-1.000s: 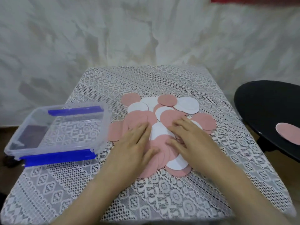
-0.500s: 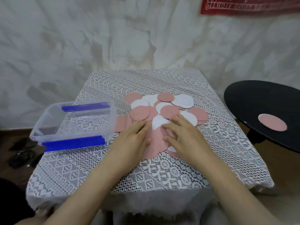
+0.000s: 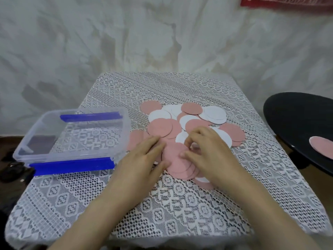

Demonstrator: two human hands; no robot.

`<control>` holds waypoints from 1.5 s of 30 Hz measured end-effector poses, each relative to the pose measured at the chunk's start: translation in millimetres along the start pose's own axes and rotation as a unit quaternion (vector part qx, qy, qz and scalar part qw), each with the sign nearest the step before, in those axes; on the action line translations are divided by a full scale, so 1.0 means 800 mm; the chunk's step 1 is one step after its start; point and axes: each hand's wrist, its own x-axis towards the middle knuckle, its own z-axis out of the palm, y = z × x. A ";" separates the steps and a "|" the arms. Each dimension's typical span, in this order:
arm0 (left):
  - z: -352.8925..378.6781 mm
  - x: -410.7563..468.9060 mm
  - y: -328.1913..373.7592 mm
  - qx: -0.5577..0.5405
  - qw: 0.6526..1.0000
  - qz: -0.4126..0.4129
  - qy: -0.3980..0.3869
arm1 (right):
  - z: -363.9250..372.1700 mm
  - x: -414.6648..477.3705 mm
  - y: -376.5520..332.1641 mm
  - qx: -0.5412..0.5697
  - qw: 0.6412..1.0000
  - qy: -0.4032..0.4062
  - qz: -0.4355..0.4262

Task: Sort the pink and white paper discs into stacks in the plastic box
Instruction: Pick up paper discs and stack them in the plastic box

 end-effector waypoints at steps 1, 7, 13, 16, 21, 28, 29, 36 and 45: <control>0.000 0.001 0.000 -0.003 1.000 0.001 -0.001 | -0.001 0.003 0.003 0.003 1.000 0.002 0.003; -0.004 -0.001 -0.002 -0.025 0.999 -0.006 -0.024 | -0.007 0.002 0.014 -0.037 0.995 0.091 0.017; -0.018 -0.014 0.014 -0.191 0.981 -0.036 0.029 | -0.009 -0.024 -0.013 0.195 0.980 0.012 0.024; -0.019 -0.020 0.024 -0.269 0.958 -0.081 0.062 | 0.002 -0.029 -0.020 0.211 0.977 -0.020 0.014; -0.016 -0.023 0.022 -0.263 0.953 -0.132 0.071 | -0.011 -0.025 -0.012 0.057 0.998 0.011 -0.002; -0.016 -0.020 0.013 -0.269 0.946 -0.176 0.036 | -0.019 -0.015 -0.008 -0.055 0.994 -0.078 0.053; -0.016 -0.020 0.013 -0.280 0.942 -0.182 0.033 | -0.018 -0.014 -0.007 -0.043 0.995 -0.064 0.056; -0.014 -0.018 0.017 -0.345 0.916 -0.200 0.036 | -0.011 -0.009 0.010 0.030 0.994 0.079 0.065; -0.015 -0.022 0.022 -0.339 0.925 -0.170 0.023 | -0.007 -0.024 -0.007 0.216 0.974 -0.039 0.057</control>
